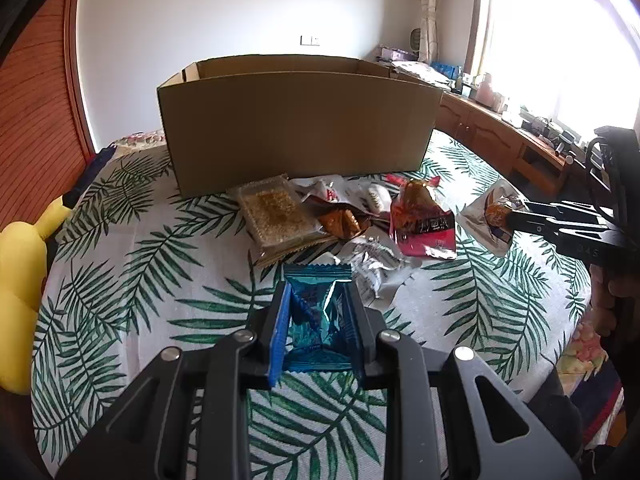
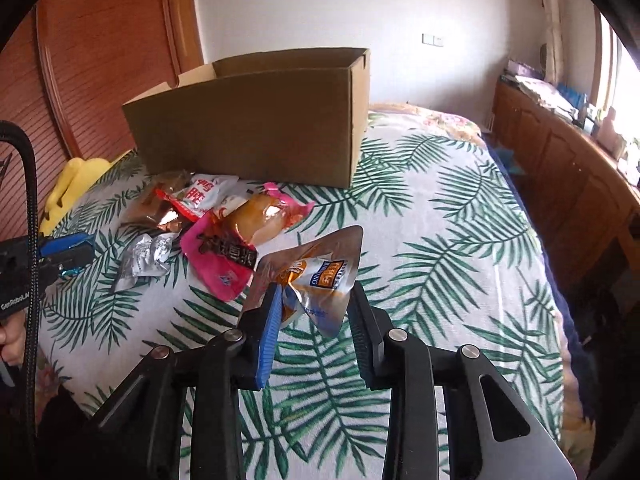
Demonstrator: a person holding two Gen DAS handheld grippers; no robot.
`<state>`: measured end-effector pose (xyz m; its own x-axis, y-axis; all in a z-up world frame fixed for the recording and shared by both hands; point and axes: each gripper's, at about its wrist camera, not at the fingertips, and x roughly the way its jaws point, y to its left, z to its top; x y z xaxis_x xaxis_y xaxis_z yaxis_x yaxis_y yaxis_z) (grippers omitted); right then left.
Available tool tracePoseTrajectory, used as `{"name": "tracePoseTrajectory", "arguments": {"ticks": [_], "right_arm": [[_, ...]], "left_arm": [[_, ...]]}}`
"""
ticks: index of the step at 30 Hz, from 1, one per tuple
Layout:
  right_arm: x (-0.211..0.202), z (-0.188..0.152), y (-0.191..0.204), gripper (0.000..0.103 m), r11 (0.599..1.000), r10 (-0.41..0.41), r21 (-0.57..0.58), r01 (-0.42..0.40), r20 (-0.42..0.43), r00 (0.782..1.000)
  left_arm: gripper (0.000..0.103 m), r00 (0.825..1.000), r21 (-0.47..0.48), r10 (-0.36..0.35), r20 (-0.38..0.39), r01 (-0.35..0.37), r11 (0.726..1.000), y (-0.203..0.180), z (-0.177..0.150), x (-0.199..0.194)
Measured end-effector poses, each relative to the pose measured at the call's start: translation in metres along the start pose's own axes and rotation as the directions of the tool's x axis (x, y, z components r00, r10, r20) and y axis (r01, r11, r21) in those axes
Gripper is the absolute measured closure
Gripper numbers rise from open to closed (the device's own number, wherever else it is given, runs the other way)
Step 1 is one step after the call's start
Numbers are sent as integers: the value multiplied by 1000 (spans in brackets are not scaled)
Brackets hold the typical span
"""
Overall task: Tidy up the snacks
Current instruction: 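Grasp the blue wrapper with the left gripper while the right grasps the silver pouch, then carry both items into the box and open both grippers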
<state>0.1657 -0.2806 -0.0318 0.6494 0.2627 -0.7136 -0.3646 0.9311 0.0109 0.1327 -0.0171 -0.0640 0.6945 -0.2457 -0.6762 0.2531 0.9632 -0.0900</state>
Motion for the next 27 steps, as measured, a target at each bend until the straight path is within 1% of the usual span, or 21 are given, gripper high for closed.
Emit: {"name": "tracePoseTrajectory", "arguments": {"ticks": [8,14,19,27], "right_arm": [[-16,0,-7,71,999,-29,-13,30,21,999],[-32,12,-9,71,999,-36,-19,37,59,998],[-43,34,-3,71,998,-35,-45,40,108,994],[-50,86,6,71,995,-18,-93,37,197,980]], "left_arm": [[79,999,15,-12,31,12,1000,-6,17,-1],[79,998,21,-15,66,14,1000,-4,40,-1],[79,994,33,-5,108,2,999,2,67,-3],[79,984,33,-2,179,-4,999,20,113,-3]]}}
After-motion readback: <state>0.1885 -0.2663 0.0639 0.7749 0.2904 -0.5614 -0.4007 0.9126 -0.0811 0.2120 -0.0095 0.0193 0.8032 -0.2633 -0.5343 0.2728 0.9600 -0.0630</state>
